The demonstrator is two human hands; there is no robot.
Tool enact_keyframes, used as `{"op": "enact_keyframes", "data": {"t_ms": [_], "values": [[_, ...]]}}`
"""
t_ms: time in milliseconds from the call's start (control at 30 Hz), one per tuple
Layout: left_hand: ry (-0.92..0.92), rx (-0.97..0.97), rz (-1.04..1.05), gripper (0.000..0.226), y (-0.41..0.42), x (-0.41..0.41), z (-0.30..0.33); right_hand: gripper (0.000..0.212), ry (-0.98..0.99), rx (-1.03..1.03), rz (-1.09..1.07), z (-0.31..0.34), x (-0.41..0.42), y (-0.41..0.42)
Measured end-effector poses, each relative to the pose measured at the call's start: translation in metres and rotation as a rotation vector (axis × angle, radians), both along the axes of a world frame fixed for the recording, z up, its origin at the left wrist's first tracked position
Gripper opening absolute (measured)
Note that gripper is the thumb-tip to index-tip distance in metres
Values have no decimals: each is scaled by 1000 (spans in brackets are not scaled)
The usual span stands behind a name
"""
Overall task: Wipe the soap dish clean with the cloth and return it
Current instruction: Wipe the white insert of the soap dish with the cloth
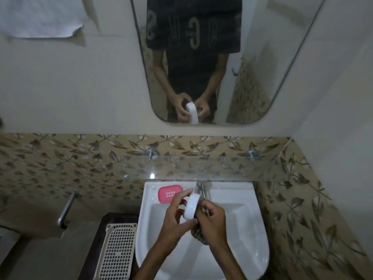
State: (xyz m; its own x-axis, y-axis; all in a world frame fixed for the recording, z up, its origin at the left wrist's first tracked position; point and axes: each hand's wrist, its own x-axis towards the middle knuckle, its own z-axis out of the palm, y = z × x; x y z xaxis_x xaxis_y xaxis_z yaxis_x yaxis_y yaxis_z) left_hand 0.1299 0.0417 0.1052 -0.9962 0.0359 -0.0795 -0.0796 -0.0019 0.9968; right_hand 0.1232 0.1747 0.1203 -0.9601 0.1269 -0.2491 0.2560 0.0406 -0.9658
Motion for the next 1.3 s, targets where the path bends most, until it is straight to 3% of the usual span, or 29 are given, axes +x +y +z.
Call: {"op": "enact_keyframes", "data": {"t_ms": [133,267,567,633,767,967,1167,1300], "values": [[-323,626,106,47,15,0,30,21,176,192,136,19,-2,15],[-506,854,153,49,26,2,52,17,341,328,274,42,1,14],[-408,948,127,23,25,-5,80,12,522,435,282,65,-1,14],[-352,946,133,31,26,-10,87,12,508,437,192,70,-3,15],[-317,911,134,70,30,-20,104,11,535,452,90,77,-4,17],[-263,864,106,69,35,-27,110,10,434,455,111,81,-4,27],[-219,883,99,70,44,-31,119,10,377,559,-117,86,-25,35],[-192,913,93,71,44,-39,127,15,393,506,-142,86,-28,35]]}}
